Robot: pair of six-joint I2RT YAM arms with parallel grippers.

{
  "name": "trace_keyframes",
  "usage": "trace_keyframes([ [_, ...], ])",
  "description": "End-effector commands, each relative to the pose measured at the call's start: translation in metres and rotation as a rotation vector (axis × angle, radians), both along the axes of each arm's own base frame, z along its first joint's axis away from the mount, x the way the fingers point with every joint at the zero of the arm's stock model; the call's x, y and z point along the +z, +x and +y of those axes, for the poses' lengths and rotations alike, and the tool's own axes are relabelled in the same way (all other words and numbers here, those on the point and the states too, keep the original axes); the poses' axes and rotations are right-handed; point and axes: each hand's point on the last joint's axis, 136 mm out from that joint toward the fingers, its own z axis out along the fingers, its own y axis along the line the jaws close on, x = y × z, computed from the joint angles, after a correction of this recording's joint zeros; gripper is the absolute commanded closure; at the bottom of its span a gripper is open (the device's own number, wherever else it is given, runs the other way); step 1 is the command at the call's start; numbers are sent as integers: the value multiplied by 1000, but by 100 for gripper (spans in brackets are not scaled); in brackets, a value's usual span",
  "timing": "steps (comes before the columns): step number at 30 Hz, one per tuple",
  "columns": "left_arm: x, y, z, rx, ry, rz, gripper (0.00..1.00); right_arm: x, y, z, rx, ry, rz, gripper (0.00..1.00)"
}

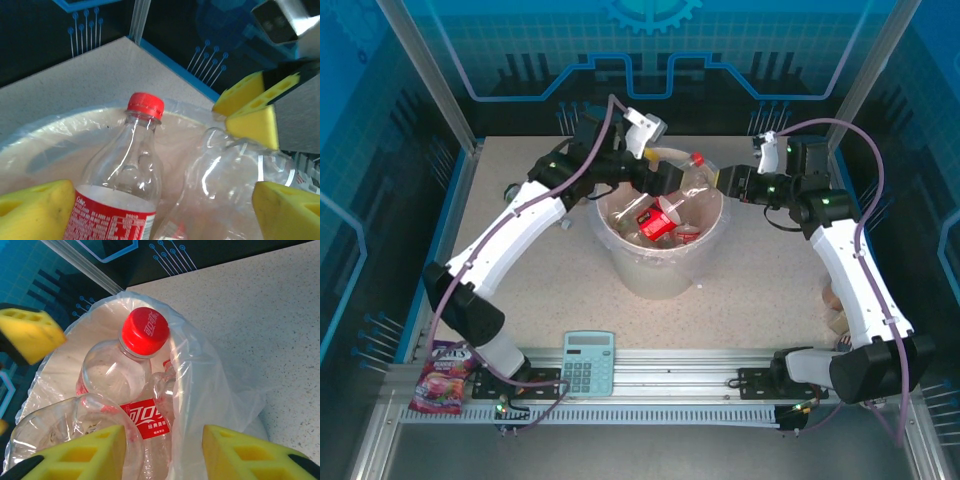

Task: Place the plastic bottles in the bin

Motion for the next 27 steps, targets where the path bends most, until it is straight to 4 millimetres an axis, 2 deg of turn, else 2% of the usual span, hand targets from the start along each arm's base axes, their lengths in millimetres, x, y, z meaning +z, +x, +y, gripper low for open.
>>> trace_keyframes([
  [1,51,-11,30,65,-33,-108,4,10,-3,8,38,-3,-29,51],
  [3,57,-5,52,134,-42,-109,1,13,-2,6,35,-13,-48,47],
  [5,56,5,84,244,-61,-78,1,17,-3,4,30,-25,-67,45],
  [7,51,18,128,396,-90,-37,1,23,-4,0,17,-35,-93,42],
  [10,26,34,197,638,-122,39,1,32,-6,-6,-4,-40,-126,35],
  [14,-22,48,261,838,-149,159,1,35,-9,-11,-20,-42,-149,25],
  [16,-52,57,285,924,-162,224,1,35,-11,-15,-27,-46,-154,21],
  [21,-116,75,331,1127,-216,338,1,33,-19,-25,-47,-53,-157,20],
  [27,-185,104,365,1251,-247,491,1,29,-35,-41,-83,-63,-159,20],
])
